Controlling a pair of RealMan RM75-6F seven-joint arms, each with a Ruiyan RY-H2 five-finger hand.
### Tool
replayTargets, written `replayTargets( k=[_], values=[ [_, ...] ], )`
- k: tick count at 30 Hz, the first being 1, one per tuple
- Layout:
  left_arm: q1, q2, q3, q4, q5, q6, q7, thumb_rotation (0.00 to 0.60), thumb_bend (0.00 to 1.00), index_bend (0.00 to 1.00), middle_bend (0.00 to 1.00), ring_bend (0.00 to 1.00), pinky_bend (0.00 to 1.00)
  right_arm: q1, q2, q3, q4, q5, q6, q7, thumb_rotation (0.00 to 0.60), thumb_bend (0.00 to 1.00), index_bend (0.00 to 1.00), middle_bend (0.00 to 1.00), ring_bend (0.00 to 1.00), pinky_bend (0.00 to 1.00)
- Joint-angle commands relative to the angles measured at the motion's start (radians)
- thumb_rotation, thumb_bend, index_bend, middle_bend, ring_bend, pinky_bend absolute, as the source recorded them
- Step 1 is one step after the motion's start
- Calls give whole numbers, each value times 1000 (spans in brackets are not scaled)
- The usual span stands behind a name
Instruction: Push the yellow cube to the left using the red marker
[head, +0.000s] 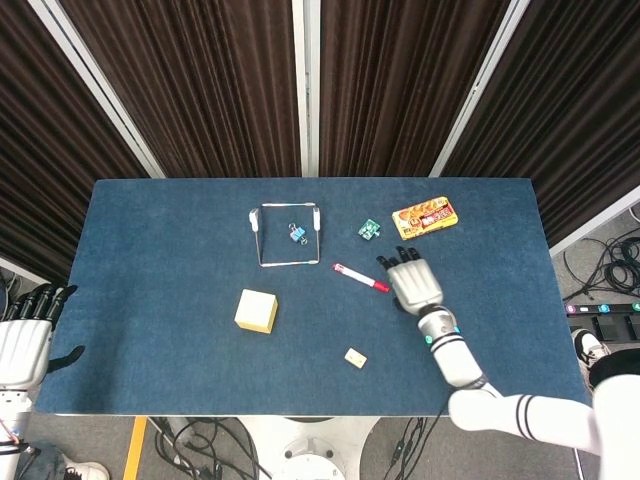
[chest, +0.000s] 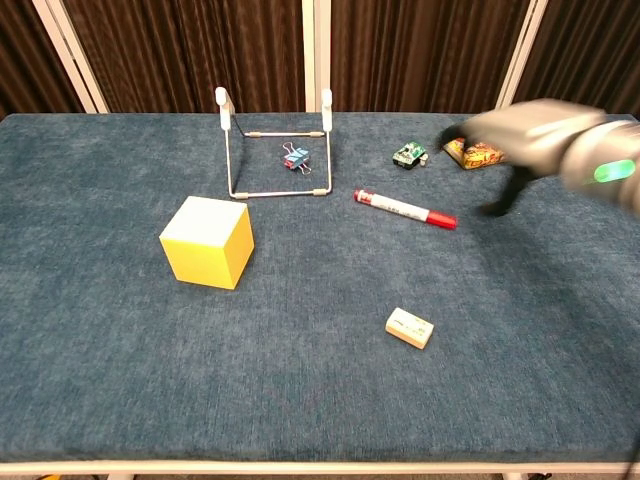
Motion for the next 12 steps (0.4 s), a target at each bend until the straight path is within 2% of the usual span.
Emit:
replayTargets(
  k=[1, 7, 12],
  values=[
    [0, 0, 0, 0, 0, 0, 0, 600, 158, 216, 214, 135, 183, -175, 197, -89, -113, -198, 168, 180, 600, 176, 150, 268, 64, 126],
    [0, 0, 0, 0, 0, 0, 0, 600, 158, 216, 214, 135, 183, -358, 327, -168, -134, -339, 336, 369, 600, 176, 150, 245, 62, 126],
    [0, 0, 0, 0, 0, 0, 0, 600, 158, 216, 214, 135, 183, -483, 338, -204, -105, -438, 451, 505, 600, 209, 148, 242, 59, 126]
  ],
)
